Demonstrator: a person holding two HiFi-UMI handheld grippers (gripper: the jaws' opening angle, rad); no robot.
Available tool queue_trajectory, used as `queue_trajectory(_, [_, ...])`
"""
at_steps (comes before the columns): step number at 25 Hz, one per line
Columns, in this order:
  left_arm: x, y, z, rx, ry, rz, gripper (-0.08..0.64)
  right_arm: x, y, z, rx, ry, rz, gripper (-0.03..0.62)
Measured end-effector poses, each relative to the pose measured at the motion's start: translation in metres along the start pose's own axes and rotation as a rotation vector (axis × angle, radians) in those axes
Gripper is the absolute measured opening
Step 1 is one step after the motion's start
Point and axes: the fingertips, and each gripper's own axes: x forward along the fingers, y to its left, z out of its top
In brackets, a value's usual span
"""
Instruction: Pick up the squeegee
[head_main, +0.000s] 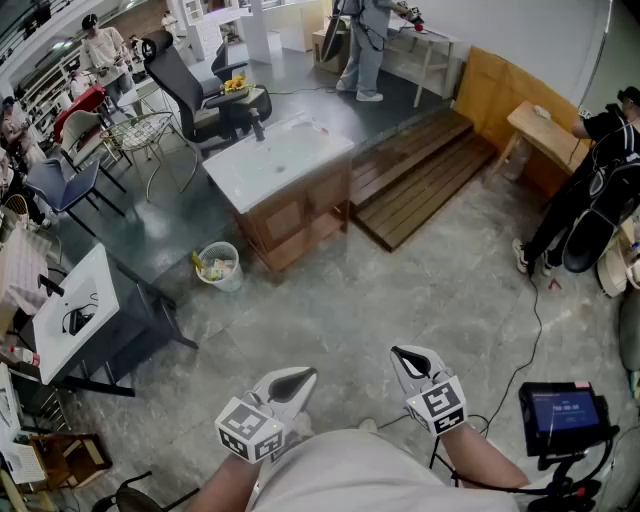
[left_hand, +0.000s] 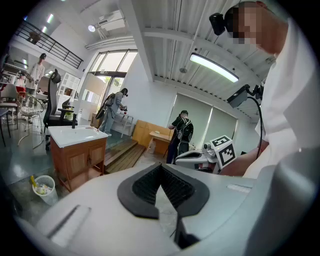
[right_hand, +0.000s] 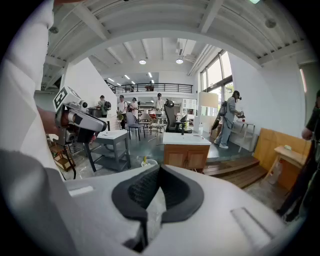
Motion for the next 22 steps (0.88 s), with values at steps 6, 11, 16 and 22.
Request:
queue_trajectory(6, [-0.052,0.059,-0.004,0.013,0.008,0.024,0.008,0.055,0.049,0.035,-0.010,-0.016,0.020,0.002])
queue_trajectory(11, [-0.093,0.102,-0.012,-0.002,0.000,0.015,0.008,0.092,0.087,0.048,-0.001,-0.011,0.003,0.002])
queue_trajectory(16, [-0.097,0.127,-0.003,-0.013,0.024,0.007,0.008,0.104,0.090,0.062,0.030,0.006,-0.011,0.002])
queue_trajectory(22, [-0.042,0.175,0.005,-0.040,0.019,0.009,0.008,0.153,0.037,0.060,0.026,0.023,-0.010,0.003])
